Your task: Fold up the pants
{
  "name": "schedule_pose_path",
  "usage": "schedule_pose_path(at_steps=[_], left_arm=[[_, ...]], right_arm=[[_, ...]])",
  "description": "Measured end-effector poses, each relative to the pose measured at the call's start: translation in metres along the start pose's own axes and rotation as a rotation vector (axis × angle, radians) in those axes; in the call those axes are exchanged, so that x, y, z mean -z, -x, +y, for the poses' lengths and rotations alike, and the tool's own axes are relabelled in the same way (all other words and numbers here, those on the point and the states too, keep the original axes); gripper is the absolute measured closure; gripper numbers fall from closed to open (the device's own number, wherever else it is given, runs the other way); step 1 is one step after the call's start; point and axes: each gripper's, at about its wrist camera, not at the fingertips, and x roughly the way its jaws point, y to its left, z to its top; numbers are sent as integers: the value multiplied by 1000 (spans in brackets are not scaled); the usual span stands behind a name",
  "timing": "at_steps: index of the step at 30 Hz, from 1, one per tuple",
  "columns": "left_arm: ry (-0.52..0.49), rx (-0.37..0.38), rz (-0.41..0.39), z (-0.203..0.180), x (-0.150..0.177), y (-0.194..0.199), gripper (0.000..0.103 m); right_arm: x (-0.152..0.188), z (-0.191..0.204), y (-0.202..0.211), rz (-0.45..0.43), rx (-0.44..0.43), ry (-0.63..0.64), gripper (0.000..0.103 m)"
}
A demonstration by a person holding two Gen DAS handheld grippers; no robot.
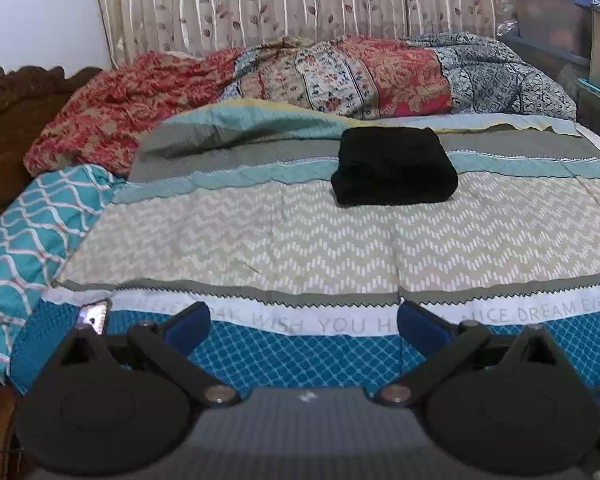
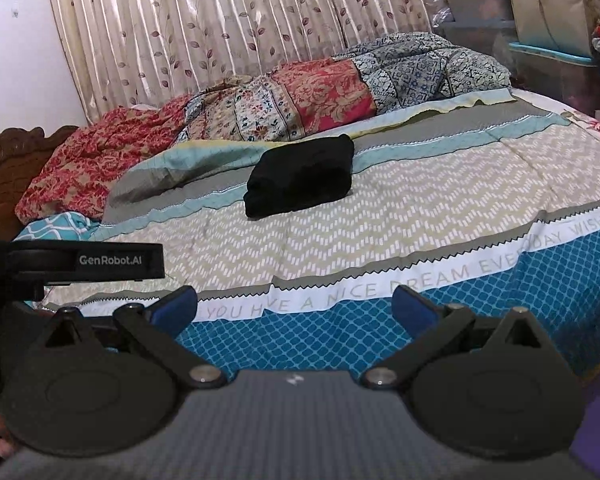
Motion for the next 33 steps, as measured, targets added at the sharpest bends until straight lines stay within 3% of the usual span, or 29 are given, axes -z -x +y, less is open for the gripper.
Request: schedule_pose_path(at_steps=[19, 29, 33], left_arm=[[-7, -49, -5, 10, 6, -2, 0], [-17, -179, -87, 21, 3, 1, 0], [-20, -196, -97, 23, 2, 1, 0]], right_arm=[[-4, 0, 3, -6, -11, -12, 0], [-4, 2, 2, -2, -14, -6, 0], [-4, 3, 3, -7, -16, -2, 0]])
